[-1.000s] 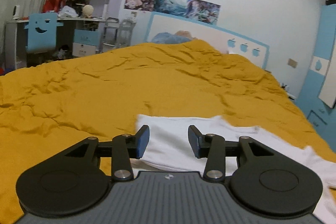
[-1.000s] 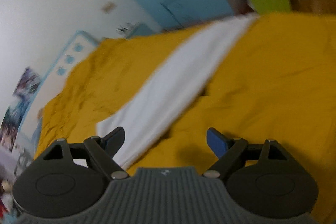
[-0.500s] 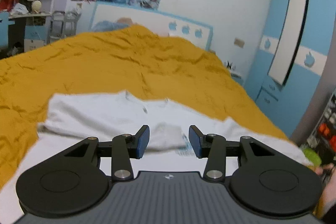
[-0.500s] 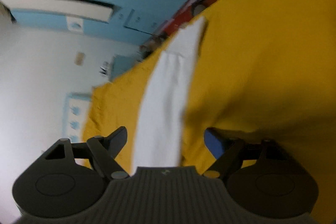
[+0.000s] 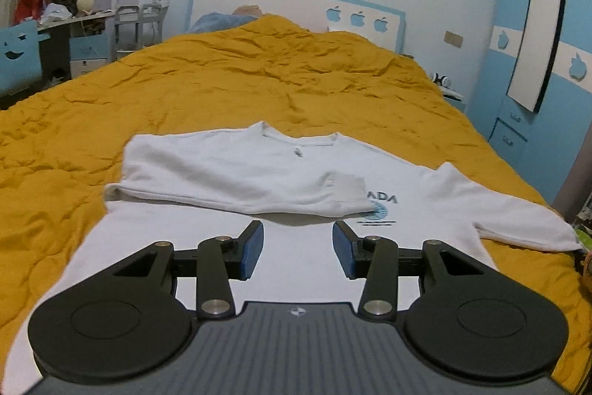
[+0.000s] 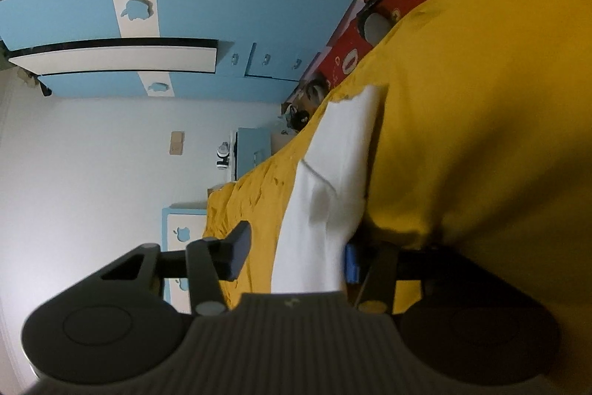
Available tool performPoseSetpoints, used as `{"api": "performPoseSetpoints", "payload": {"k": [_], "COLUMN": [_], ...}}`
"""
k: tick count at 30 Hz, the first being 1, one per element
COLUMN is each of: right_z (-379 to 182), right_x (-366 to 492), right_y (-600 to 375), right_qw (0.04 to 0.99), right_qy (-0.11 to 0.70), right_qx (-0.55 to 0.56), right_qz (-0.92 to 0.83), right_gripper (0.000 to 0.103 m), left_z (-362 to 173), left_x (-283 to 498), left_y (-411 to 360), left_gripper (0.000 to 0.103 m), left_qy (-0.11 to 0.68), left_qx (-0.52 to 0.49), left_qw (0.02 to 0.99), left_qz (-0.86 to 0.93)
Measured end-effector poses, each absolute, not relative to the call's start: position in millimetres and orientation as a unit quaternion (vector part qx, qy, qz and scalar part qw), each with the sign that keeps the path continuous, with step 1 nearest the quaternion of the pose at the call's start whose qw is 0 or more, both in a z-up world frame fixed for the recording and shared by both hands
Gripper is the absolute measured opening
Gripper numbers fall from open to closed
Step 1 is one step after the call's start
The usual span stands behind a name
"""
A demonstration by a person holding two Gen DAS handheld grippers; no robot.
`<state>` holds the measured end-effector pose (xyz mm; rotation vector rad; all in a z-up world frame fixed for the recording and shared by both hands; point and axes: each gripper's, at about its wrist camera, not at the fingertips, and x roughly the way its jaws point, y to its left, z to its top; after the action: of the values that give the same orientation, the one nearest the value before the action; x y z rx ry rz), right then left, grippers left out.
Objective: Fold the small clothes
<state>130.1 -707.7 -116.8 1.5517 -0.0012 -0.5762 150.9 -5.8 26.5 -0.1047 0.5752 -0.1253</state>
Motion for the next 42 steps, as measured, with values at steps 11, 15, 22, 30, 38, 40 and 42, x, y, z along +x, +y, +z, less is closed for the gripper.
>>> {"api": "performPoseSetpoints", "payload": {"k": [11, 15, 22, 30, 38, 40, 42], "right_z": [-116, -108, -67, 8, 87, 104, 117], "right_x": [162, 164, 178, 189, 227, 241, 256], "right_y": [-721, -718, -701, -658, -562, -529, -493], "right_qw": [0.712, 0.729, 0.791, 0.851, 0.906, 0.914, 0.923], "right_qy": [0.029, 0.022, 0.005, -0.037, -0.022, -0.018, -0.017], "right_qx": [0.629, 0.607, 0.54, 0.485, 0.412, 0.399, 0.382], "right_qz": [-0.311, -0.315, -0.287, -0.198, -0.091, -0.066, -0.049], "right_gripper": [0.007, 0.002, 0.002, 0.002, 0.002, 0.002, 0.002], "left_z": [37, 42, 46, 31, 15, 7, -3], "left_x": [132, 129, 129, 164, 197, 196, 191], "left_y": [22, 41, 68, 102, 127, 131, 137], "left_gripper": [0.051, 0.051, 0.051, 0.051, 0.051, 0.051, 0.051], "left_qy": [0.26, 0.253, 0.235, 0.264, 0.244, 0.232, 0.227], "left_qx": [-0.011, -0.036, -0.046, -0.074, -0.07, -0.072, -0.071], "left_qw": [0.965, 0.967, 0.971, 0.961, 0.966, 0.968, 0.97], "left_qz": [-0.016, 0.0, 0.019, 0.025, 0.038, 0.059, 0.059]}}
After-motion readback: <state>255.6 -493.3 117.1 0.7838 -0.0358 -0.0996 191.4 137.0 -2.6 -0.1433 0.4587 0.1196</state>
